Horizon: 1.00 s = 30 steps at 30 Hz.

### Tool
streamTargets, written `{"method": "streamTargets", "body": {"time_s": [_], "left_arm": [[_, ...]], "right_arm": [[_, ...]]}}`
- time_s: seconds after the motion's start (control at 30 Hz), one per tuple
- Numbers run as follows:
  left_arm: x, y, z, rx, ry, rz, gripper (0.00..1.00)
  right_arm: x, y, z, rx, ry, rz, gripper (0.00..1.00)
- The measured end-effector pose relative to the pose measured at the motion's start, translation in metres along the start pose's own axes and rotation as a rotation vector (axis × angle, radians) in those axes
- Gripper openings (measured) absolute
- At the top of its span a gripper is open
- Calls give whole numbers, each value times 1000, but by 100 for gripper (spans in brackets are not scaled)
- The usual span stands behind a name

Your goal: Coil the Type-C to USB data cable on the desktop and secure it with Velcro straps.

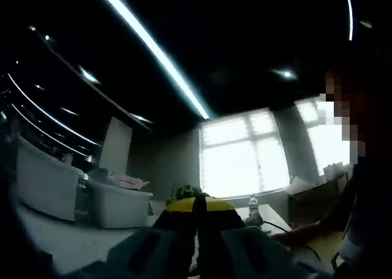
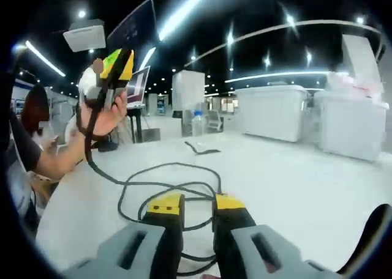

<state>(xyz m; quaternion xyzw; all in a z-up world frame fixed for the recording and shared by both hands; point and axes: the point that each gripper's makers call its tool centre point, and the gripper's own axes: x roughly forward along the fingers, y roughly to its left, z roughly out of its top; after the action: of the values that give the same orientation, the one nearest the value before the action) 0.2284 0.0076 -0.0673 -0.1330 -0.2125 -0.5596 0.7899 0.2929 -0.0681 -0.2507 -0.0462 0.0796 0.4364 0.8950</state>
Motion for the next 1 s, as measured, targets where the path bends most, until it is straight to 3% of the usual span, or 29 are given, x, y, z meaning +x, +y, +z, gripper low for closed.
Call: {"method": "streamTargets", "body": {"time_s": [0.13, 0.2, 0.3, 0.5, 0.57, 0.63, 0.77, 0.8, 0.87, 1.0], "left_arm": [[13, -6, 14, 25, -20, -10, 4], [17, -7, 25, 24, -56, -6, 4], [20, -9, 33, -4, -43, -14, 4], [23, -20, 41, 2, -15, -26, 4], [24, -28, 42, 1, -5, -41, 4], [24, -35, 40, 15, 15, -40, 4], [18, -26, 31, 11, 68, -13, 4], [15, -22, 21, -14, 101, -6, 4], [12, -17, 4, 10, 160, 8, 4], [11, -14, -29, 125, 275, 4, 4]], "right_arm": [[15, 14, -6, -156, 53, 42, 17], [23, 18, -8, -230, 78, 45, 18], [34, 17, -9, -334, 94, 26, 18], [59, 17, -15, -437, 142, 25, 16], [62, 12, -10, -495, 131, -7, 6], [62, 9, -5, -486, 132, -20, 3], [46, 3, 26, -497, 29, -74, 2], [40, 1, 35, -489, -4, -95, 2], [27, -5, 53, -479, -60, -134, 2], [-5, -14, 93, -427, -191, -215, 1]]}}
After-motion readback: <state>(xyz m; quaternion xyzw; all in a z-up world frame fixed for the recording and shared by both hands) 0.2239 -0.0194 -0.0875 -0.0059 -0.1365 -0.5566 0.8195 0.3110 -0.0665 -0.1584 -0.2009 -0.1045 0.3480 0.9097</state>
